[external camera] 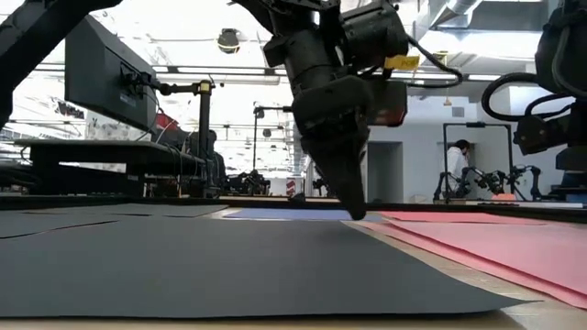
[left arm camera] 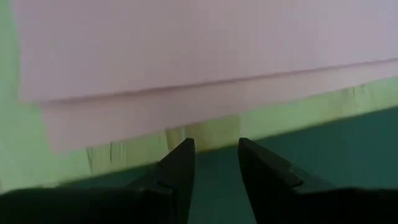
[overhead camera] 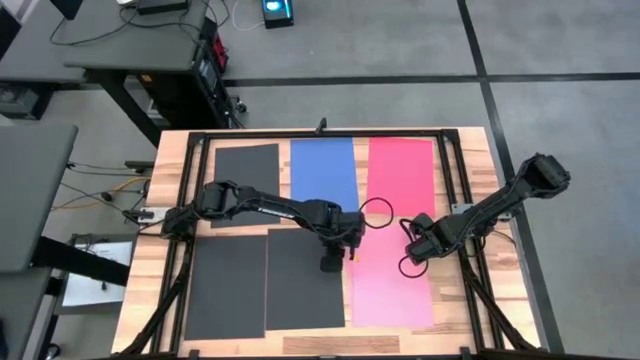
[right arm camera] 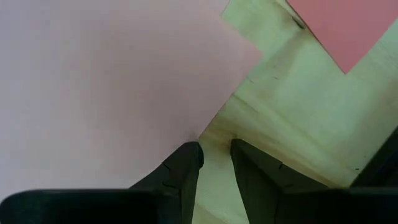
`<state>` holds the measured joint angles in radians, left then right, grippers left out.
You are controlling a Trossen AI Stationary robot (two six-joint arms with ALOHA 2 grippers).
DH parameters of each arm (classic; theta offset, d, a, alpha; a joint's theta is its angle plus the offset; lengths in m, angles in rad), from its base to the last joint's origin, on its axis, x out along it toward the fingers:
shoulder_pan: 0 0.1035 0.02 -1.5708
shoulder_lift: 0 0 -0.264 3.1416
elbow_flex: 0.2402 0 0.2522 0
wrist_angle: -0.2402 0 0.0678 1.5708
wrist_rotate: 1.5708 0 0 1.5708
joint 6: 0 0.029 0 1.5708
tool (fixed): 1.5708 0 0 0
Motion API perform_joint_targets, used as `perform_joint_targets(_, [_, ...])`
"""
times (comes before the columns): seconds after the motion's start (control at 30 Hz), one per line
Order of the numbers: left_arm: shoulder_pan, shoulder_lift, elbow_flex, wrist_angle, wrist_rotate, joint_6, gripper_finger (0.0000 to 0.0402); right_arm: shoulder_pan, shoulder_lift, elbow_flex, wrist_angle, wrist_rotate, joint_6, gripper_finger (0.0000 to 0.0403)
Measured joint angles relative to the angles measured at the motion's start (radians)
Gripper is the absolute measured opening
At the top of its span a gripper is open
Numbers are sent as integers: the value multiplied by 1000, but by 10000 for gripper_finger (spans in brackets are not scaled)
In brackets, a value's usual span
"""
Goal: Organize paper
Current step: Stack the pink paper on top of the pink paper
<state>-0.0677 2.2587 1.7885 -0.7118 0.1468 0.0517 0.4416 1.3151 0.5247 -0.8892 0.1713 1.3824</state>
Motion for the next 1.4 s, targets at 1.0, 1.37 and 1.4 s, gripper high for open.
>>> perform_joint_targets(1.0, [2, -1, -73, 141, 35, -16, 109, 0, -1, 0, 18, -7, -4, 91])
perform_joint_targets(1.37, [3, -1, -74, 162, 35, -19, 109, -62, -2, 0, 40, -3, -64, 91])
perform_joint_targets(1.4, [3, -1, -74, 166, 34, -19, 109, -69, -2, 0, 44, -3, -74, 91])
